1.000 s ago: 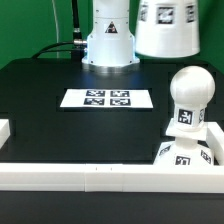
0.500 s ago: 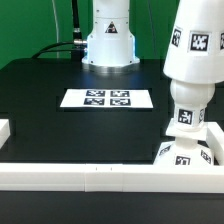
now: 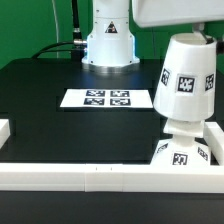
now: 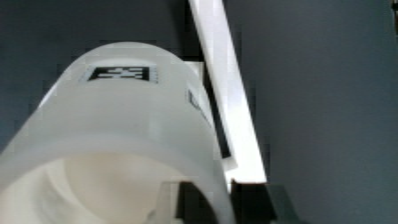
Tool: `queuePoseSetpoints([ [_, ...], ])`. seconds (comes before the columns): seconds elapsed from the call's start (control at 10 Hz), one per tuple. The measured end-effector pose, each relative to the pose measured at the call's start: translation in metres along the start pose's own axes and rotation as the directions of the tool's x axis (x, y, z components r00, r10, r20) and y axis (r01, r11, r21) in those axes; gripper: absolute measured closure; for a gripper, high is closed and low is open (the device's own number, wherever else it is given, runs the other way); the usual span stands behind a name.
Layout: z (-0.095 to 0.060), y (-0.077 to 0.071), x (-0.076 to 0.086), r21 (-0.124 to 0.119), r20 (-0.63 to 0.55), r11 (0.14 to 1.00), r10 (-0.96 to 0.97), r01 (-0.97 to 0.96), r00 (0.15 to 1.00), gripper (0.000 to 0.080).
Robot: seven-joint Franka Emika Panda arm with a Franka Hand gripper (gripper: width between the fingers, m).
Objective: Assemble lamp
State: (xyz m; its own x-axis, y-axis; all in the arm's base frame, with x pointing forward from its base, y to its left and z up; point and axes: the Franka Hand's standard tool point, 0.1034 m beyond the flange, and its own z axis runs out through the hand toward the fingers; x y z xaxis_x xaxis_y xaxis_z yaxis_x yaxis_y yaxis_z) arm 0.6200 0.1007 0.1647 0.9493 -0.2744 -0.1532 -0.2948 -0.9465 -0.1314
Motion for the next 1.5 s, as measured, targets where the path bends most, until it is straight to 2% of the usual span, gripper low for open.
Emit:
queuePoseSetpoints([
  [0.1,0.005,0.003,0.001,-0.002,0.002,1.000,0.002,-0.002,1.000,0.0754],
  [0.5,0.008,0.007,-0.001,-0.005,0.009,1.000,-0.006,0.006,1.000,0.0748],
  [0.6,0.008,0.009,-0.001,-0.005,0.010,1.000,-0.008,0.008,1.000,0.0572],
  [0.7,0.007,0.010,-0.002,-0.004,0.010,1.000,-0.016,0.016,1.000,0.0572],
  [0.8,0.004,0.013,-0.004,-0.003,0.012,1.000,-0.028,0.028,1.000,0.0358],
  [0.9,0.001,0.015,-0.007,-0.003,0.020,0.999,-0.042,0.042,0.999,0.0203],
  [1.0,-0.004,0.016,-0.010,-0.002,0.025,0.999,-0.045,0.045,0.999,0.0203],
  [1.1,-0.012,0.012,-0.018,-0.003,0.041,1.000,-0.022,0.022,0.999,0.0131],
  [1.2,-0.018,0.006,-0.022,-0.003,0.043,1.000,-0.003,0.003,0.999,0.0107],
  [1.5,-0.015,0.008,-0.021,-0.003,0.043,1.000,-0.010,0.010,0.999,0.0101],
])
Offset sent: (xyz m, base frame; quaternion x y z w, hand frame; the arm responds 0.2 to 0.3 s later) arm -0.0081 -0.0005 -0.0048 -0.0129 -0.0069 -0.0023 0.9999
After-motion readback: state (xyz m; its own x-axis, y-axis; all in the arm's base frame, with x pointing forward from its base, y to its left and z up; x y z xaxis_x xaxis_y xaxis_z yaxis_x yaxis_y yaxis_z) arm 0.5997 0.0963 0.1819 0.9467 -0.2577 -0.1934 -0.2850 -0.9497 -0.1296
